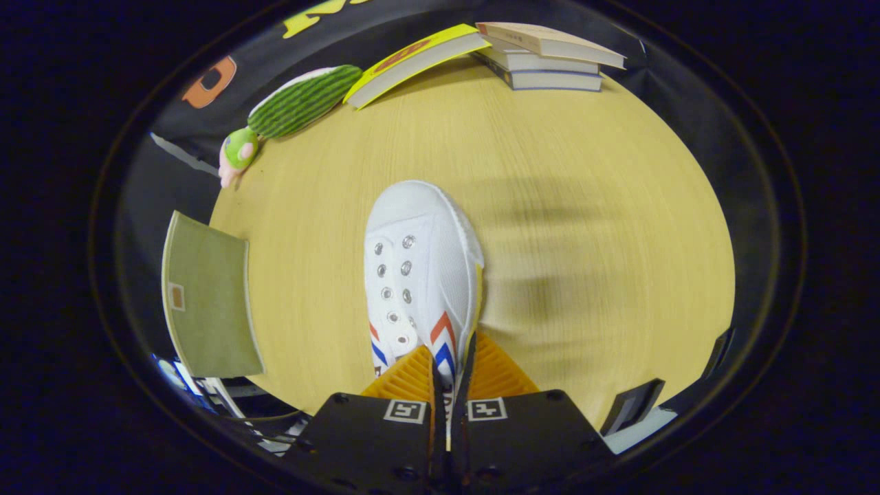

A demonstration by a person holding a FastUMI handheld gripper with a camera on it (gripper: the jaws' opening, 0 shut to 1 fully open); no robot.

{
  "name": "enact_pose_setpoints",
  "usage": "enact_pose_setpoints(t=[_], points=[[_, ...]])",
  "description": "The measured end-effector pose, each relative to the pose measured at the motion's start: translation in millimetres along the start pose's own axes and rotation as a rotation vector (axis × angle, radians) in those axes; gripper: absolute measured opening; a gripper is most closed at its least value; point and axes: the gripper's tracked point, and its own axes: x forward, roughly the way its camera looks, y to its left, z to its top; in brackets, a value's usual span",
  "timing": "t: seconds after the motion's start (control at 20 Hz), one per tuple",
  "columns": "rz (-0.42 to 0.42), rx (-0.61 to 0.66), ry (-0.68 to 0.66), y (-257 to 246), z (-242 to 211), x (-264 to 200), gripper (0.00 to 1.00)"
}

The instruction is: Open the storage box then place both shoes into the box .Put the left shoe in first, then the right shoe, with the right side of both shoes facing outward in a uniform manner.

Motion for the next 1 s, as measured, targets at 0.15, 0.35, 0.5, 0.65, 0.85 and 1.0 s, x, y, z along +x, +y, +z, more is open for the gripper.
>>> enact_pose_setpoints(t=[0.15,0.35,0.5,0.65,0.85,1.0], points=[[0.072,0.053,0.018,23.7,-7.9,-8.6,0.08],[0.120,0.070,-0.018,65.3,-8.2,-38.6,0.08],[0.172,0.054,-0.066,117.4,-7.5,-73.6,0.08],[0.248,0.029,-0.108,181.6,-6.0,-106.4,0.08],[0.345,-0.011,-0.145,263.0,-6.4,-137.4,0.07],[0.349,-0.038,-0.148,316.2,-10.3,-139.1,0.08]])
